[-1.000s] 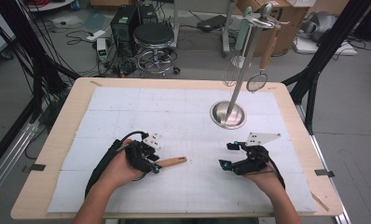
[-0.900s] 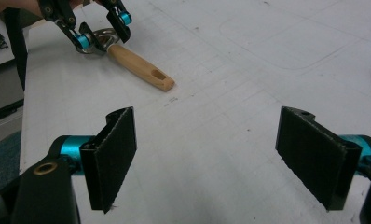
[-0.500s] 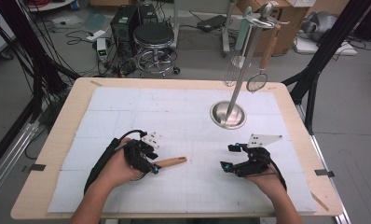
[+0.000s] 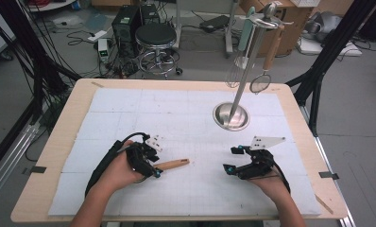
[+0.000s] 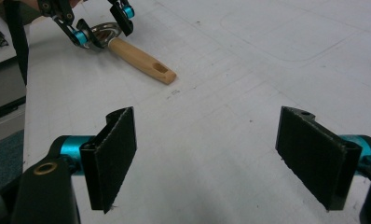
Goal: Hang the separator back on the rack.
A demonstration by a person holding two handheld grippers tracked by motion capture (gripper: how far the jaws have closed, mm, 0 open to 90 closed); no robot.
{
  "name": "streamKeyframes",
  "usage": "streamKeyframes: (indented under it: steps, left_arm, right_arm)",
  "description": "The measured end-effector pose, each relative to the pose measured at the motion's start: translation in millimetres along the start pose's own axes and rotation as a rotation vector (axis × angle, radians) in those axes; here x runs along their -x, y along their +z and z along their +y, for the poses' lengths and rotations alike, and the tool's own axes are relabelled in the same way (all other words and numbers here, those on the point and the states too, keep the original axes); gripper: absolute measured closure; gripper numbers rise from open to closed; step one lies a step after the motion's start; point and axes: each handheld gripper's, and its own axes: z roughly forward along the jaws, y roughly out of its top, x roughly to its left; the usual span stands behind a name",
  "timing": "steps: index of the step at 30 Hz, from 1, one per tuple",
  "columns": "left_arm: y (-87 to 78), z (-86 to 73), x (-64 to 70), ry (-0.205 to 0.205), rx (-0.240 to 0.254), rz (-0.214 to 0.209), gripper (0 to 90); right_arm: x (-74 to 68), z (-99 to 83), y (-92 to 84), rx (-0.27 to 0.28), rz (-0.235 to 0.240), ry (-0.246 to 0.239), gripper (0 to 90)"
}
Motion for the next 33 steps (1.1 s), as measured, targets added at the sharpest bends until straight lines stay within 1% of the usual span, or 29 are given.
streamKeyframes:
  steps: [2, 4, 8, 11, 14, 16, 19, 21, 23, 24, 25, 29, 30, 31, 33]
  left_arm:
    - [5.3, -0.1, 0.1, 0.000, -0.024, 0.006, 47.3]
    - [11.0, 0.2, 0.9, 0.001, -0.075, 0.034, 47.9]
    - [12.9, 1.5, 2.5, 0.001, -0.080, 0.049, 49.3]
    - [13.4, 2.7, 4.8, 0.003, -0.094, 0.067, 49.8]
    - [14.3, 2.1, 8.3, -0.016, -0.085, 0.090, 50.6]
    - [14.0, -0.3, 9.0, -0.031, -0.064, 0.094, 51.8]
    - [13.4, -2.5, 8.0, -0.033, -0.050, 0.089, 54.3]
    - [13.7, -1.4, 9.6, -0.027, -0.049, 0.090, 57.4]
    - [13.8, 0.0, 12.0, -0.014, -0.051, 0.091, 63.2]
    - [14.0, 0.6, 13.7, -0.003, -0.056, 0.094, 67.7]
    - [14.4, 0.7, 14.7, -0.012, -0.051, 0.096, 68.6]
    - [12.9, -0.2, 12.4, 0.004, -0.046, 0.082, 68.9]
    - [12.4, -0.3, 12.1, 0.004, -0.037, 0.079, 68.9]
    - [11.7, -0.4, 11.2, 0.003, -0.012, 0.067, 68.9]
    - [9.1, 1.1, 10.3, 0.000, 0.030, 0.056, 68.9]
  right_arm:
    - [-0.6, -0.1, -0.1, -0.006, 0.000, 0.006, 19.7]
    - [-0.6, -0.4, -0.2, -0.005, -0.001, 0.006, 19.7]
    - [-0.5, -0.9, -0.1, -0.007, -0.005, 0.006, 19.7]
    - [-0.3, -1.1, 1.6, -0.014, -0.001, 0.004, 19.7]
    - [-0.2, -0.8, 3.3, -0.016, 0.000, 0.008, 19.7]
    - [-0.1, -0.6, 4.0, -0.016, -0.001, 0.007, 19.7]
    - [-1.0, -0.1, 5.4, -0.022, 0.003, 0.007, 19.7]
    - [-1.6, 0.6, 6.2, -0.018, 0.004, 0.003, 19.7]
    - [-1.6, 1.0, 6.5, -0.016, 0.006, -0.001, 19.7]
    - [-1.6, 1.1, 6.5, -0.017, 0.007, 0.000, 19.7]
    - [-1.1, 1.2, 6.5, -0.015, 0.007, -0.002, 19.7]
    - [-0.2, 1.2, 6.0, -0.014, 0.009, 0.006, 19.7]
    - [-0.2, 1.2, 5.9, -0.014, 0.009, 0.005, 19.7]
    - [-0.1, 1.1, 5.7, -0.013, 0.008, 0.004, 19.7]
    - [0.0, 1.2, 4.8, -0.011, 0.011, 0.006, 19.7]
